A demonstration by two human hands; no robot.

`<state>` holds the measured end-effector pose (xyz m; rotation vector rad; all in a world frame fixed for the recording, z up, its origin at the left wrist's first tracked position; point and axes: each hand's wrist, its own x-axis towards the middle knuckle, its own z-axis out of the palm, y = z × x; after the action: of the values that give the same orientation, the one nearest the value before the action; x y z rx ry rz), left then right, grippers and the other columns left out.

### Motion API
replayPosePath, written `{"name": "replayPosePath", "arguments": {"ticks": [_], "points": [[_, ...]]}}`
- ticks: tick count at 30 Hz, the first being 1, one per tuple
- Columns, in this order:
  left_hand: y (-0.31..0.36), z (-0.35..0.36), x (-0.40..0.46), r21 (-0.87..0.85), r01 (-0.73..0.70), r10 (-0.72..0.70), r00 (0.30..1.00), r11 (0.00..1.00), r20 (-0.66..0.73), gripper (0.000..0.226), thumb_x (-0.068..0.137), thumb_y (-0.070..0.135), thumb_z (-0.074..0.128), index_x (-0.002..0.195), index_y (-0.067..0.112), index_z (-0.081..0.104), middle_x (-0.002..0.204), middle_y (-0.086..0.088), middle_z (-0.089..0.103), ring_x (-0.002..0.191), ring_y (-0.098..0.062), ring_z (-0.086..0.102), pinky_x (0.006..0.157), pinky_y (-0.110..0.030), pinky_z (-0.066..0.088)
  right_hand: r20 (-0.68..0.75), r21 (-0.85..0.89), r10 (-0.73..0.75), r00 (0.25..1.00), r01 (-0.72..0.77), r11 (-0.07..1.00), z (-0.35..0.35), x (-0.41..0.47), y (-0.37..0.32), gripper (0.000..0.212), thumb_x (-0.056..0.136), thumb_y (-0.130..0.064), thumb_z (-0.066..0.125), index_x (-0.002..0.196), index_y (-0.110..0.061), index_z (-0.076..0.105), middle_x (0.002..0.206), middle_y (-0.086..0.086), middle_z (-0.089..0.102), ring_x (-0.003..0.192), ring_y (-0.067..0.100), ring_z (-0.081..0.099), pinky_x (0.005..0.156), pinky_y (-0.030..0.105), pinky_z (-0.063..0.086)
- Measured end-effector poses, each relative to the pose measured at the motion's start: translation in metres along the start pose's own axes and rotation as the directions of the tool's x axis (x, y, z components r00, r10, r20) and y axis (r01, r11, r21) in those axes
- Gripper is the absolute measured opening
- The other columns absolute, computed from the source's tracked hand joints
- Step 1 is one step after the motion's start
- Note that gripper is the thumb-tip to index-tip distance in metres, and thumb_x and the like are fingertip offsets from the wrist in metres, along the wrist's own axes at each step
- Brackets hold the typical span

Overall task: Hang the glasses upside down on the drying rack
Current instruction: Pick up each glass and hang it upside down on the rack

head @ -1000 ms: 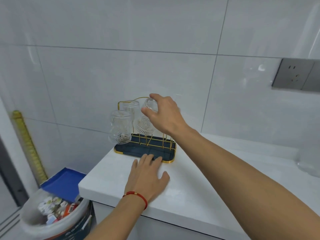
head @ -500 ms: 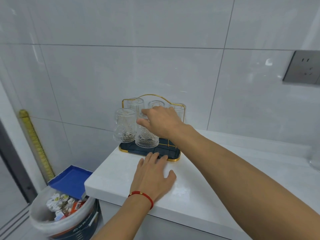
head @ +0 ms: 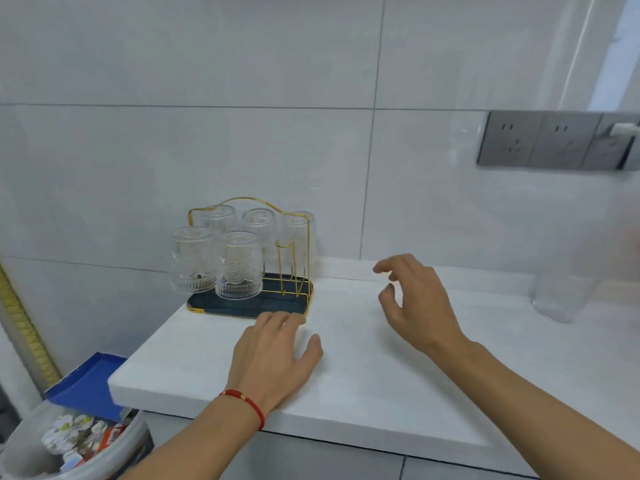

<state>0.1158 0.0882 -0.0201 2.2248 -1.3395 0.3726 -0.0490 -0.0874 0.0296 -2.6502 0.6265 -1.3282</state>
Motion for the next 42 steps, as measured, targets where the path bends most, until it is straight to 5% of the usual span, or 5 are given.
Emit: {"name": "replayPosePath", "arguments": {"ticks": [5, 11, 24, 32, 42], "points": [[0.102, 0.041, 0.021, -0.126, -0.147, 0.157, 0.985, 0.981, 0.073, 0.057, 0.089, 0.055, 0.036, 0.131, 0.025, 0.059, 0.141, 0.006, 0.057, 0.132, -0.015, 0.044, 0.102, -0.034, 0.041, -0.229, 0.313, 0.714, 0.661, -0.644, 0.698, -0.037, -0.029, 0.09, 0.035, 0.089, -0.007, 0.061, 0.123, -0.013, 0.055, 0.12, 0.007, 0.062, 0.101, 0.028, 0.063, 0.092, 0.046, 0.051], [0.183, 0.091, 0.052, -0.067, -0.194, 0.199, 0.977, 0.979, 0.08, 0.056, 0.089, 0.053, 0.035, 0.129, 0.023, 0.061, 0.14, 0.003, 0.058, 0.132, -0.022, 0.043, 0.104, -0.04, 0.038, -0.359, 0.368, 0.912, 0.199, -0.868, 0.334, -0.064, -0.049, 0.173, 0.078, 0.086, -0.011, 0.077, 0.148, -0.001, 0.031, 0.15, 0.027, 0.032, 0.131, 0.048, 0.04, 0.105, 0.05, 0.039], [0.182, 0.114, 0.053, -0.19, -0.172, 0.189, 0.979, 0.967, 0.078, 0.065, 0.084, 0.058, 0.034, 0.14, 0.026, 0.046, 0.145, 0.006, 0.045, 0.139, -0.015, 0.03, 0.117, -0.034, 0.024, -0.347, 0.263, 0.886, 0.308, -0.875, 0.407, -0.055, -0.022, 0.245, 0.097, 0.085, -0.039, 0.081, 0.156, -0.005, 0.023, 0.15, 0.027, 0.045, 0.14, 0.047, 0.042, 0.115, 0.057, 0.031], [0.185, 0.094, 0.052, -0.473, -0.111, 0.106, 0.994, 0.874, -0.037, 0.085, 0.08, 0.064, 0.053, 0.151, 0.021, 0.031, 0.144, 0.003, 0.044, 0.139, -0.015, 0.031, 0.119, -0.034, 0.028, -0.177, 0.213, 0.52, 0.836, -0.483, 0.849, -0.042, -0.033, 0.167, 0.085, 0.076, -0.044, 0.086, 0.146, -0.027, 0.041, 0.13, 0.003, 0.05, 0.12, 0.016, 0.048, 0.098, 0.023, 0.039], [0.123, 0.033, 0.037, -0.826, 0.273, -0.278, 0.949, 0.494, 0.148, 0.057, 0.061, 0.057, 0.082, 0.115, 0.055, 0.061, 0.114, 0.009, 0.066, 0.091, -0.013, 0.069, 0.071, -0.026, 0.051, 0.244, 0.244, 0.017, 0.97, -0.078, 0.967, -0.013, -0.055, 0.062, 0.093, 0.079, -0.057, 0.079, 0.156, -0.045, 0.027, 0.14, -0.013, 0.031, 0.126, 0.0, 0.045, 0.1, 0.016, 0.046]]}}
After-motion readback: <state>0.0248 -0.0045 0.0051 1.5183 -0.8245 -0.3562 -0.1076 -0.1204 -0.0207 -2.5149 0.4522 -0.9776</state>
